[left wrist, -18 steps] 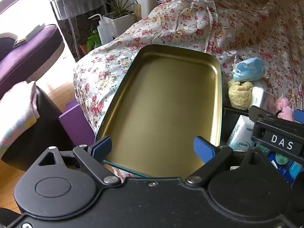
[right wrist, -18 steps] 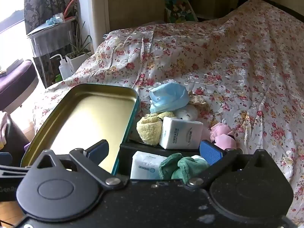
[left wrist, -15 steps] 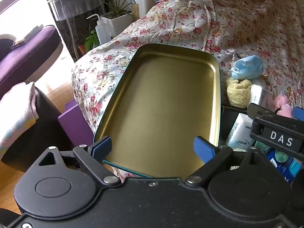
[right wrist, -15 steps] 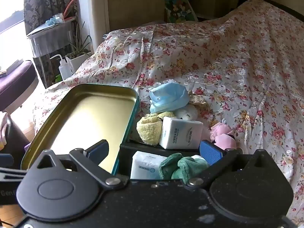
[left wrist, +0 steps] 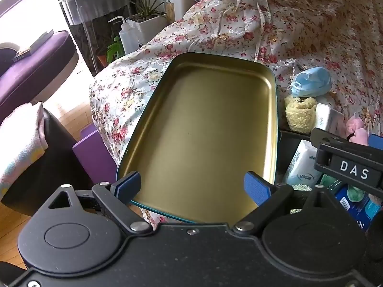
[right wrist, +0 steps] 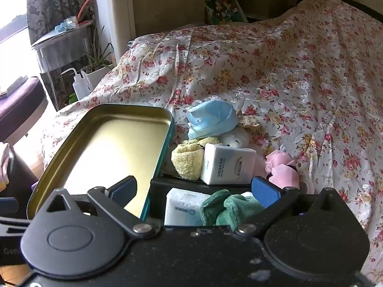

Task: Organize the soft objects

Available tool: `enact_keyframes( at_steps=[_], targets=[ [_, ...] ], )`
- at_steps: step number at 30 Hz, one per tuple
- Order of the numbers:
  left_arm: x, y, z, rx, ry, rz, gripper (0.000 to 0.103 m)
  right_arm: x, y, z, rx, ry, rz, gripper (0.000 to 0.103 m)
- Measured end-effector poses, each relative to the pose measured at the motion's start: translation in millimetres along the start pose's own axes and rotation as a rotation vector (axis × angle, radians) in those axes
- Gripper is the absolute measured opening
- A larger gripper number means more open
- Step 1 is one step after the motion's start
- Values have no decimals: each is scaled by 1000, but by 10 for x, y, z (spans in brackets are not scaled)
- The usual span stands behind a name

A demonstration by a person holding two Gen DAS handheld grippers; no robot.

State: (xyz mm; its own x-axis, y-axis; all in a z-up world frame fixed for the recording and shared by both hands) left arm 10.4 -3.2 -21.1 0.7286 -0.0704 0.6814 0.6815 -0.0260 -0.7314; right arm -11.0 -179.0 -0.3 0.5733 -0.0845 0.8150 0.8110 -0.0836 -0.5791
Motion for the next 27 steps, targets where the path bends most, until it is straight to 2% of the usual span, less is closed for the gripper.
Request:
enact_keyframes(
  at_steps=[27],
  targets=[
    [-45,-2,-24,-6,7,15,91,-27,53,-3,4,9,16,102]
  ],
)
Point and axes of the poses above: each gripper's, at about its wrist camera, not at the fingertips, and y roughly the way its jaws point, z to its left, x to its top, the point moved 2 cm from there along y, roughly the way its jaws point, and after that the axes turned 11 degrees about -z, right-handed, at the moved point
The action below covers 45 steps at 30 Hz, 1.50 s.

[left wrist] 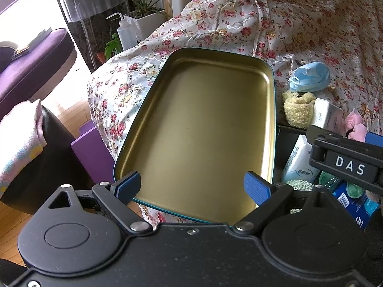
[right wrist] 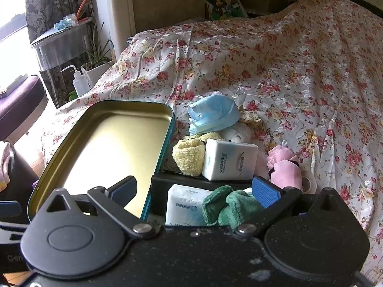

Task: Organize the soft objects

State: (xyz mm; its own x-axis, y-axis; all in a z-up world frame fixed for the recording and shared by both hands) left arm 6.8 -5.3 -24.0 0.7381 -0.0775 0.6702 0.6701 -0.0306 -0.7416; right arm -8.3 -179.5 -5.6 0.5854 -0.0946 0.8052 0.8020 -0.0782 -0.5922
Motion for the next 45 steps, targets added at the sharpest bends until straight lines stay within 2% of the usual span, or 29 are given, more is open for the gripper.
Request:
enact_keyframes(
  at_steps=[45],
  targets=[
    [-15,6,-26,-9,-5,17,91,-18,13,-8,-3,2,18,103]
  ],
)
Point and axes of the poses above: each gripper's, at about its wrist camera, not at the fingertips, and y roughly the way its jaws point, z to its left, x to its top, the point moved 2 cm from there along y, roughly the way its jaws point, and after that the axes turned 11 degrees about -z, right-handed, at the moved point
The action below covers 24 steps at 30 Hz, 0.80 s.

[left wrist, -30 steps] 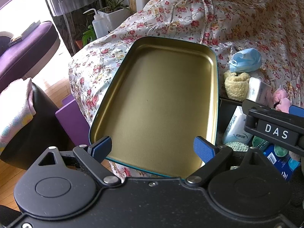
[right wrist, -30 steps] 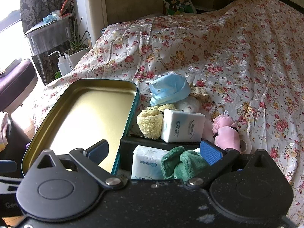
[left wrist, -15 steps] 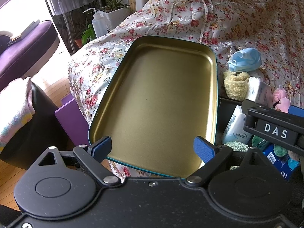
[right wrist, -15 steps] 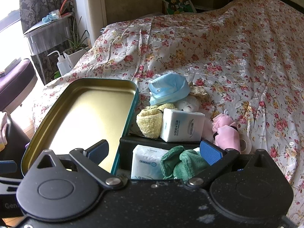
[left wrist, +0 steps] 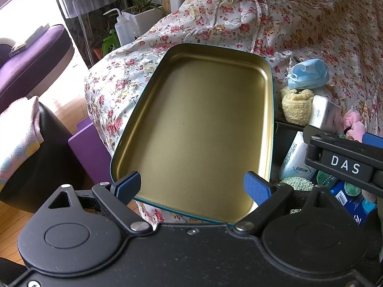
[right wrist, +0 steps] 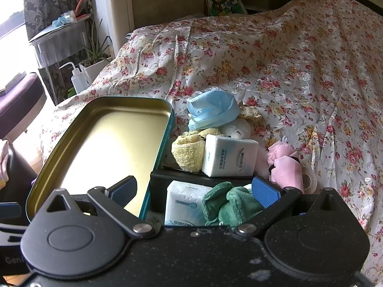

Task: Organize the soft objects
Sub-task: 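Grasp the green scrubber ball with the left tool while the right tool grasps the pink plush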

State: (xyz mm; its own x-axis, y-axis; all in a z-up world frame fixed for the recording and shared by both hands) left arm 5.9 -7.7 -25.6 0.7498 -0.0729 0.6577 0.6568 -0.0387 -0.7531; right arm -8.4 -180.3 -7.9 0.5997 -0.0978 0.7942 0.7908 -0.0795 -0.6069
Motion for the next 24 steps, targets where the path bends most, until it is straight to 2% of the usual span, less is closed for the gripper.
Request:
enact_keyframes(
  at_steps=[8,14,19,24],
  targets=[
    [0,2,0,-2,-4,-1,91,-3,3,0,-1,1,2,102],
    [37,-49,36,-42,-45,-26,90,40,-6,-57,-14,19,-14,102],
    [50,-90,-69,-86,5,-37,90,149,-66,-293,-52,97,-49,102],
    [50,-109,-179,-132,32,-36,89,265,-106,-659,-142,186,-59,102]
  ],
)
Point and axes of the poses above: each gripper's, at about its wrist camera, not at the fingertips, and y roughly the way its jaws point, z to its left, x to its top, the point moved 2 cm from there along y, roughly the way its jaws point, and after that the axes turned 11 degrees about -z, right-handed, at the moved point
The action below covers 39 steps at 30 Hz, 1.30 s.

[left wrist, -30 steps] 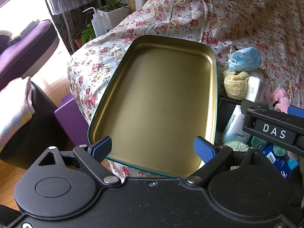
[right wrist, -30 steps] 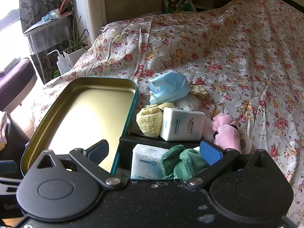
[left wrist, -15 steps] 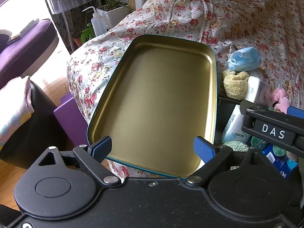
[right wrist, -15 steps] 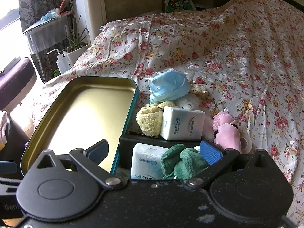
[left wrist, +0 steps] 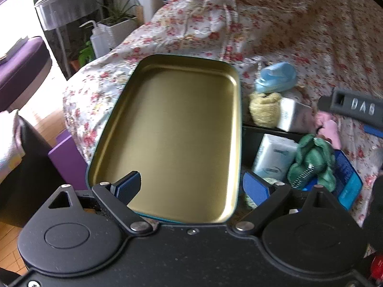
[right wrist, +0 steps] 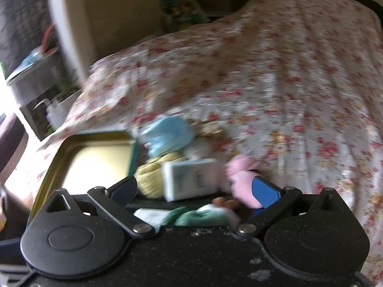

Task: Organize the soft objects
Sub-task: 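Grasp the green scrubber ball with the left tool while the right tool grasps the pink plush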

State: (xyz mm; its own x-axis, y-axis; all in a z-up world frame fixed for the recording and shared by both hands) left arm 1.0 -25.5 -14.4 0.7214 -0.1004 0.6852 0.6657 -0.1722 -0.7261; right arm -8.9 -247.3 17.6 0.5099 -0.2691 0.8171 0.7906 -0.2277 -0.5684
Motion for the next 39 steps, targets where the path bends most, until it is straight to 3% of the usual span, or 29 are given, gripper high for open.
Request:
enact_keyframes(
  at_steps=[12,18,25,27,39],
  targets=[
    [-140,111,-335,-109,80,73,89,243,21,-1089,-210,280,-16,102],
    [-180,151,-503,-156,123,90,89,167,156,-1341,-180,399,79,96],
    [-248,261,-735,-180,199,105,89,85,288,-1311,-176,385,132,96],
    [-270,293,-775,-185,210,118,84,63,312,-1322,-173,388,143,96],
    [-275,465,-891,-197,182,152,80,-52,465,-1399,-141,392,189,96]
  ],
)
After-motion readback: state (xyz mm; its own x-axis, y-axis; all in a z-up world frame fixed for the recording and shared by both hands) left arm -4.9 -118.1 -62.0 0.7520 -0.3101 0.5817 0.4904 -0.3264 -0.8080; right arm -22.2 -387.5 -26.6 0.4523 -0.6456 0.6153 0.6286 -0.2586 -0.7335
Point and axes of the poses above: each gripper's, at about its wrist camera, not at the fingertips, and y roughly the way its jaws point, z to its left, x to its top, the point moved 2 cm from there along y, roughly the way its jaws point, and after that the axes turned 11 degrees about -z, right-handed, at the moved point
